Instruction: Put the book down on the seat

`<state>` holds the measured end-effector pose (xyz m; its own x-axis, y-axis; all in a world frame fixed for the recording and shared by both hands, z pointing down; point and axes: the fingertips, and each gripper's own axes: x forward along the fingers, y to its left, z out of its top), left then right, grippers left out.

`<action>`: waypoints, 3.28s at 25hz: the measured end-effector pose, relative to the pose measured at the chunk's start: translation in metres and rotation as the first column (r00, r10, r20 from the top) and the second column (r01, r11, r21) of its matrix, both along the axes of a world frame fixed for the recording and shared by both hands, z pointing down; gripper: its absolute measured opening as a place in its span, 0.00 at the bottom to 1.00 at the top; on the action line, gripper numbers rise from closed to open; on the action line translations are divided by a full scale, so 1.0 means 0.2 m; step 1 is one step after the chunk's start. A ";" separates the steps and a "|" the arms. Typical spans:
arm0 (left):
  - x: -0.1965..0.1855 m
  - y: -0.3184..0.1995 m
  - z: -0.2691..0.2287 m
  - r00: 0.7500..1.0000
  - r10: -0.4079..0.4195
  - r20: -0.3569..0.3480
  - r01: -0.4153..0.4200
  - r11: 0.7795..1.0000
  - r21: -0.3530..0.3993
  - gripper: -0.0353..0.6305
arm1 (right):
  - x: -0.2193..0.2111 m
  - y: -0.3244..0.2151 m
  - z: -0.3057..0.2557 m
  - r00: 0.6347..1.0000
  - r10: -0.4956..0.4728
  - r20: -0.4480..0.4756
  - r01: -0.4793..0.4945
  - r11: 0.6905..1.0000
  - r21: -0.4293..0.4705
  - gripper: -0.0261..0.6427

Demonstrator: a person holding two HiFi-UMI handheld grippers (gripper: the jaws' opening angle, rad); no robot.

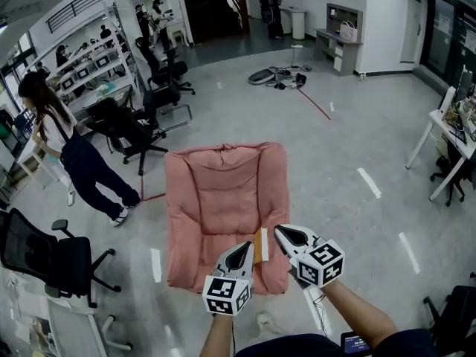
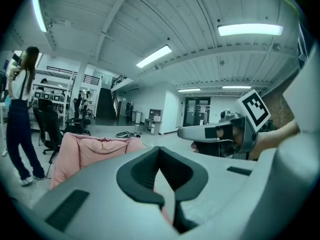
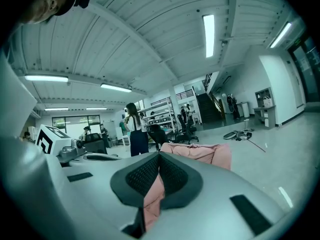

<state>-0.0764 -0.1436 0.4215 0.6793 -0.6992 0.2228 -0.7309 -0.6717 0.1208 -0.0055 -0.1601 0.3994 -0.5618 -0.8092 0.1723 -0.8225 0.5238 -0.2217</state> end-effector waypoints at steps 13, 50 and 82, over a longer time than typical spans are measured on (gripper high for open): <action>0.14 0.23 -0.25 0.998 -0.054 -0.014 0.055 0.995 0.085 0.06 | 0.15 0.23 -0.22 0.999 -0.042 0.001 0.042 0.996 0.084 0.07; 0.34 0.87 -0.46 0.993 -0.105 -0.044 0.112 0.974 0.195 0.06 | 0.32 0.89 -0.36 0.994 -0.104 0.031 0.097 0.978 0.186 0.07; 0.32 0.92 -0.52 0.990 -0.132 -0.056 0.141 0.966 0.217 0.06 | 0.33 0.94 -0.44 0.993 -0.119 0.025 0.110 0.969 0.223 0.07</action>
<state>-0.0115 0.0408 0.3176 0.5791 -0.8148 0.0273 -0.8152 -0.5790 0.0129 0.0607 0.0282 0.3121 -0.6556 -0.7547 -0.0269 -0.7474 0.6535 -0.1198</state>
